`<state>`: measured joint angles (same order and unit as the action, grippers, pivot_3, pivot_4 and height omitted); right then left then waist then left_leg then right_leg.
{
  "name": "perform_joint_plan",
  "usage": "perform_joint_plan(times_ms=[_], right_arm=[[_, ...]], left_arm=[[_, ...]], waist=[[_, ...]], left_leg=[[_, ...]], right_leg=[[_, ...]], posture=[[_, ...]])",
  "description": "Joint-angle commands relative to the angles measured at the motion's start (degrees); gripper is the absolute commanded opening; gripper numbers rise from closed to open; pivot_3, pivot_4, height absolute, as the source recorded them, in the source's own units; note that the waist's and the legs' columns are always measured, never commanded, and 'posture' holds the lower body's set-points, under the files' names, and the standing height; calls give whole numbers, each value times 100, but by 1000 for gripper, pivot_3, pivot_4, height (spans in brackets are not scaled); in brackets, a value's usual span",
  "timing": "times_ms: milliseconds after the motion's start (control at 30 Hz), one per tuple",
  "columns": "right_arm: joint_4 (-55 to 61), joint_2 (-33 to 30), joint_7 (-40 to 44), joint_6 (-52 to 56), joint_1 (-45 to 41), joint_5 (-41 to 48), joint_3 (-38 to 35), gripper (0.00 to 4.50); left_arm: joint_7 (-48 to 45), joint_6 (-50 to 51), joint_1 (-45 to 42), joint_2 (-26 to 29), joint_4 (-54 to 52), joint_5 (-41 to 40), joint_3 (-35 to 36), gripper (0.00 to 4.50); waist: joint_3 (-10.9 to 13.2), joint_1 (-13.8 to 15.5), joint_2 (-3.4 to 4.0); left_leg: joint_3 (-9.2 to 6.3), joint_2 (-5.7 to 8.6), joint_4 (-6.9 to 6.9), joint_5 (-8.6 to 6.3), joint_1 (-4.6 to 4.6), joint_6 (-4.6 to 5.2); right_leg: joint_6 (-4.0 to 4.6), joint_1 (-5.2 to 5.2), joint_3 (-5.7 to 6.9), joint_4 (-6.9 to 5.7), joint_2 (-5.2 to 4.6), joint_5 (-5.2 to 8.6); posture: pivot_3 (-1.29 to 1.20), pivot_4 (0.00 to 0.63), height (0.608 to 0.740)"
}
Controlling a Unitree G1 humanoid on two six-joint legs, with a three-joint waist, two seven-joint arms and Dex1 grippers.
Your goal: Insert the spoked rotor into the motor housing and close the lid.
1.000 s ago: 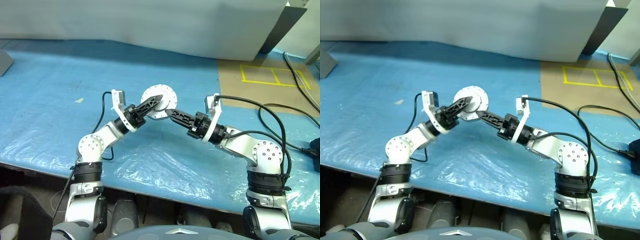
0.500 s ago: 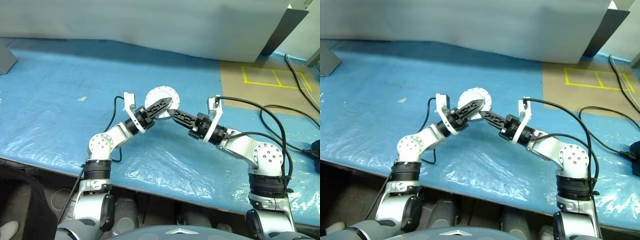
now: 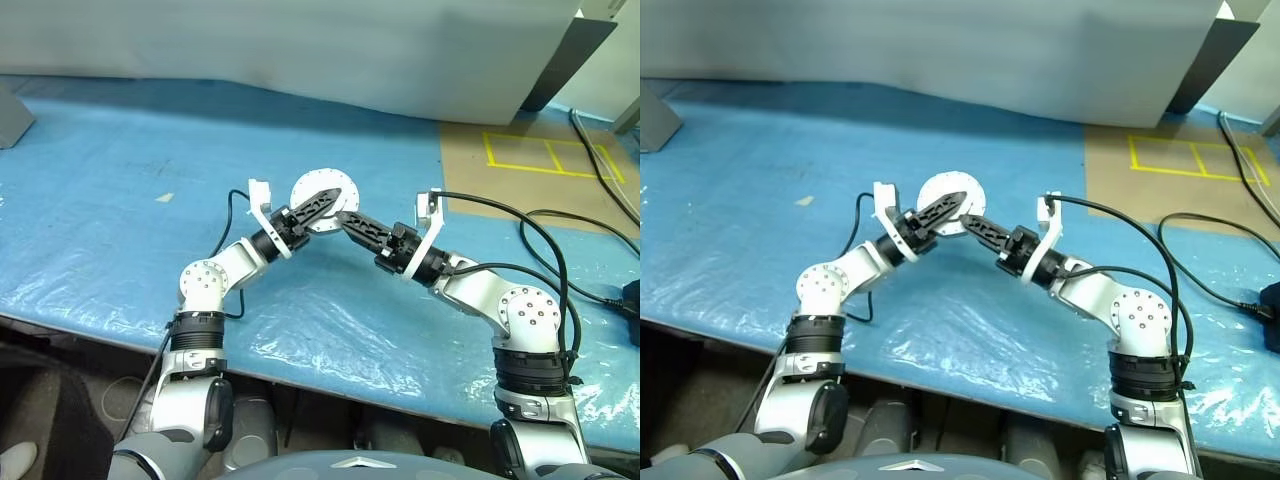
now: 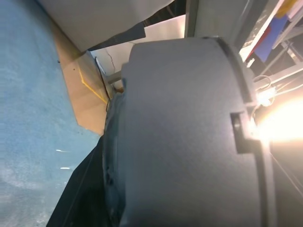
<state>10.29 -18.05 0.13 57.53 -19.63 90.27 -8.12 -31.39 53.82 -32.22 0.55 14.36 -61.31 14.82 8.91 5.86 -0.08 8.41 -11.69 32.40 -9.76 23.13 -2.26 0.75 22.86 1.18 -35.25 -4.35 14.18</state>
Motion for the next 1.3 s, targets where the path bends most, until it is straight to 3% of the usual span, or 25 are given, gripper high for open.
perform_joint_plan(times_ms=[33, 267, 567, 733, 1033, 1133, 1200, 1233, 1300], right_arm=[[263, -6, 124, -25, -137, 304, -40, 4040], [191, -38, 120, -41, -155, 288, -65, 4040], [40, 8, 147, -82, -220, 90, -1, 4040], [-49, 39, 290, -51, -280, -230, 83, 4040], [-121, 44, 462, 2, -375, -559, 140, 4040], [-119, 47, 511, 10, -380, -671, 164, 4092], [-118, 48, 525, 11, -357, -748, 154, 4092], [-108, 53, 530, 12, -343, -764, 143, 4092], [-92, 68, 536, 14, -327, -794, 126, 4092]], left_arm=[[36, -173, -240, -13, -14, 68, 55, 2615], [303, -595, -603, 63, 155, 18, 540, 2615], [1250, -2765, -993, 423, 498, 1173, 1136, 2615], [1430, -3743, -1143, 931, 2007, 2162, 1095, 2615], [1377, -4688, -1643, 1250, 4096, 2867, 1173, 2615], [1036, -4606, -1673, 1248, 4364, 2761, 1299, 3540], [1317, -4757, -1676, 1328, 4618, 2851, 1382, 4262], [1406, -4816, -1669, 1369, 4700, 2867, 1432, 4469], [1505, -4839, -1678, 1449, 4807, 2781, 1596, 4469]], waist=[[0, 0, 0], [0, -22, 0], [4, -22, -7], [5, -4, -8], [18, 108, -37], [18, 125, -36], [17, 135, -35], [16, 132, -34], [15, 110, -32]], left_leg=[[0, 0, -1, 0, 0, 0], [-2, 0, 4, 0, 0, 0], [-8, -1, 3, 0, 4, 0], [-10, 0, 3, 0, 4, 0], [-28, -2, 22, 0, 14, 0], [-28, -2, 21, 0, 10, -1], [-28, -1, 23, 0, 12, -1], [-28, -1, 23, 0, 6, -1], [-28, -1, 23, 0, -12, -1]], right_leg=[[0, 0, 1, 0, 0, 0], [0, 0, 3, -5, 0, 0], [-1, 0, 10, -1, 0, 0], [-1, -1, 14, 0, 0, 0], [-6, -9, 23, 0, -1, -7], [-4, -11, 25, -1, -2, -7], [-3, -13, 25, -2, -2, -8], [-3, -20, 26, -2, -5, -8], [-3, -34, 25, -3, -7, -8]], posture=[[0, 150, 740], [0, 150, 740], [0, 150, 740], [0, 150, 740], [0, 150, 740], [0, 150, 740], [0, 150, 740], [0, 150, 740], [0, 150, 740]])
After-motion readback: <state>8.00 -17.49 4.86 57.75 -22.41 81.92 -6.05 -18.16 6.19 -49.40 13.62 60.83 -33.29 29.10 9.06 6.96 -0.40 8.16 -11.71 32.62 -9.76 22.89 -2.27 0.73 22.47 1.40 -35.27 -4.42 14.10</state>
